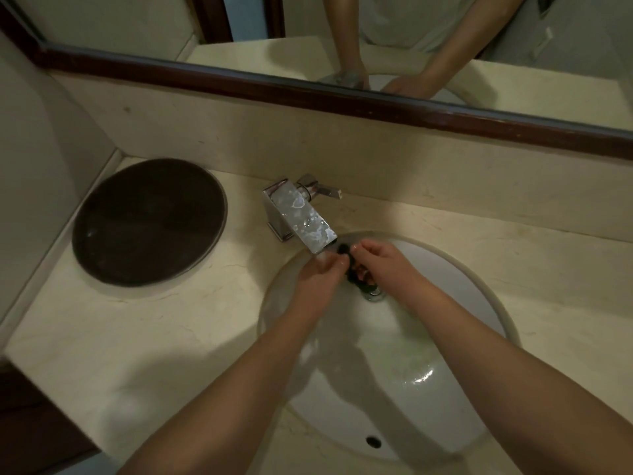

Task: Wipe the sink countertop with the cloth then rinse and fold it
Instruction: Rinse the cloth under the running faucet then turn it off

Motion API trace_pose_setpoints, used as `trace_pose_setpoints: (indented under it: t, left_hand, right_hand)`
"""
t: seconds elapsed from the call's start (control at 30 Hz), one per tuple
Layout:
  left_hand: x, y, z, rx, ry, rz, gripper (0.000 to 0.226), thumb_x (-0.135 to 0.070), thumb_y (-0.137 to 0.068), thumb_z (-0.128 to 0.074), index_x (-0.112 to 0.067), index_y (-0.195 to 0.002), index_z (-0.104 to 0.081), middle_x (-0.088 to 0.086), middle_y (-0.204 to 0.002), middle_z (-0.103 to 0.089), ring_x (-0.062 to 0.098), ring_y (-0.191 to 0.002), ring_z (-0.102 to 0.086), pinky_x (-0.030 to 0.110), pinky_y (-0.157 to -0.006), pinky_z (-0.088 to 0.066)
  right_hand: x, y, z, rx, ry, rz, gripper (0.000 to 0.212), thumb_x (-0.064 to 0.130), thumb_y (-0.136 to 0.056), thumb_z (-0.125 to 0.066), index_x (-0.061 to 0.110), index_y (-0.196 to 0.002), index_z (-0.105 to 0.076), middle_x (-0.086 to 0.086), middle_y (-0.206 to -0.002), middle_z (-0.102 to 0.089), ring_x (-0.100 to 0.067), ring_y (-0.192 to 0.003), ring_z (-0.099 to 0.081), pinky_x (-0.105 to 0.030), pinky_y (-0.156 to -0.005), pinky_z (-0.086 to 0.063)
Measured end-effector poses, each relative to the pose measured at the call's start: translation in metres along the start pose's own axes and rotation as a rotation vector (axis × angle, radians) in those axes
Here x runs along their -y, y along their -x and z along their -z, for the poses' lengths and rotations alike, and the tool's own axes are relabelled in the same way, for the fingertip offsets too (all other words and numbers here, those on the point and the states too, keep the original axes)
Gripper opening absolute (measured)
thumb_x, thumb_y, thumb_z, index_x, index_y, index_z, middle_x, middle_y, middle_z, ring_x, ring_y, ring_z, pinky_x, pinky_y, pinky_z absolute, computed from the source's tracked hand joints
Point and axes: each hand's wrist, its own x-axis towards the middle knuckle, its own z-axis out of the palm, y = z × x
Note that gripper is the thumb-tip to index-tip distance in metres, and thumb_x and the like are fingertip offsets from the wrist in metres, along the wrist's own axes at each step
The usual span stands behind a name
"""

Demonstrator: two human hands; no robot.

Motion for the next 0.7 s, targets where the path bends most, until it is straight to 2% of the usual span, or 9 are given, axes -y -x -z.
trace_pose_setpoints:
  t: [0.07,0.17,0.27,0.33,0.4,0.47,0.53,0.6,0.7]
  left_hand:
    - [0.011,0.002,-0.005,0.080,0.042,-0.041,0.013,-0.014,-0.093,-0.059,-0.013,-0.082,-0.067,-0.004,-0.075,-0.068,0.005,-0.069,-0.061,0.021,-0.066,-0.044]
    - [0.019,-0.005,0.001,0.059,0.005,-0.061,0.017,-0.007,-0.087,-0.064,-0.016,-0.073,-0.062,0.000,-0.071,-0.064,0.010,-0.066,-0.058,0.023,-0.067,-0.043]
    - [0.012,-0.007,0.003,0.164,-0.028,-0.102,0.014,-0.005,-0.084,-0.068,-0.016,-0.092,-0.064,-0.006,-0.083,-0.067,0.006,-0.075,-0.064,0.018,-0.072,-0.049]
    - [0.011,-0.007,0.001,0.181,-0.087,-0.112,0.012,-0.011,-0.085,-0.066,-0.013,-0.097,-0.064,-0.003,-0.082,-0.068,0.012,-0.074,-0.066,0.024,-0.070,-0.050]
    - [0.013,-0.007,0.005,0.090,-0.153,-0.075,0.003,-0.019,-0.089,-0.060,-0.022,-0.090,-0.062,-0.005,-0.080,-0.066,0.013,-0.076,-0.064,0.023,-0.068,-0.047]
    - [0.015,-0.003,0.015,-0.014,-0.225,-0.068,0.007,-0.035,-0.088,-0.057,-0.031,-0.084,-0.062,-0.010,-0.078,-0.069,0.011,-0.074,-0.066,0.024,-0.067,-0.051]
    - [0.018,0.001,0.024,-0.081,-0.259,-0.078,0.010,-0.043,-0.083,-0.055,-0.038,-0.087,-0.063,-0.009,-0.077,-0.070,0.012,-0.071,-0.067,0.029,-0.068,-0.054]
    - [0.016,0.004,0.025,-0.143,-0.327,-0.141,0.017,-0.044,-0.084,-0.049,-0.036,-0.091,-0.062,-0.005,-0.078,-0.068,0.017,-0.070,-0.066,0.031,-0.065,-0.054]
    - [0.012,0.009,0.018,-0.298,-0.458,-0.339,0.029,-0.035,-0.091,-0.040,-0.018,-0.093,-0.063,0.009,-0.087,-0.066,0.029,-0.077,-0.063,0.032,-0.064,-0.045]
  right_hand:
    - [0.002,0.000,0.000,-0.043,0.001,-0.001,0.029,0.022,-0.097,-0.052,0.020,-0.069,-0.061,-0.003,-0.064,-0.053,-0.014,-0.057,-0.049,-0.027,-0.058,-0.040]
    - [0.009,0.001,0.009,-0.128,0.003,-0.010,0.027,0.026,-0.098,-0.050,0.014,-0.077,-0.061,-0.007,-0.073,-0.055,-0.017,-0.069,-0.052,-0.020,-0.063,-0.042]
    - [0.012,0.000,0.010,-0.100,-0.005,-0.014,0.030,0.027,-0.098,-0.048,0.014,-0.074,-0.060,-0.008,-0.073,-0.054,-0.022,-0.075,-0.051,-0.032,-0.073,-0.039]
    - [0.013,0.000,0.004,-0.080,-0.024,-0.010,0.032,0.024,-0.099,-0.047,0.014,-0.072,-0.059,-0.005,-0.068,-0.056,-0.022,-0.069,-0.053,-0.033,-0.069,-0.043]
    - [0.013,-0.001,-0.001,-0.091,-0.120,-0.021,0.032,0.021,-0.100,-0.045,0.012,-0.072,-0.057,-0.006,-0.066,-0.056,-0.020,-0.060,-0.056,-0.033,-0.061,-0.044]
    - [0.010,-0.002,-0.002,-0.127,-0.191,-0.035,0.030,0.023,-0.100,-0.045,0.012,-0.075,-0.056,-0.008,-0.068,-0.055,-0.018,-0.056,-0.059,-0.032,-0.058,-0.044]
    - [0.004,-0.003,-0.004,-0.183,-0.077,-0.010,0.030,0.026,-0.100,-0.044,0.014,-0.075,-0.056,-0.006,-0.069,-0.055,-0.014,-0.056,-0.055,-0.028,-0.058,-0.042]
    - [0.001,-0.001,-0.008,-0.262,0.048,0.052,0.031,0.026,-0.100,-0.044,0.014,-0.073,-0.056,-0.001,-0.068,-0.052,-0.010,-0.061,-0.049,-0.022,-0.059,-0.038]
    - [0.001,0.000,-0.012,-0.318,0.085,0.118,0.031,0.020,-0.099,-0.045,0.005,-0.079,-0.063,-0.001,-0.071,-0.055,-0.009,-0.066,-0.049,-0.012,-0.058,-0.036]
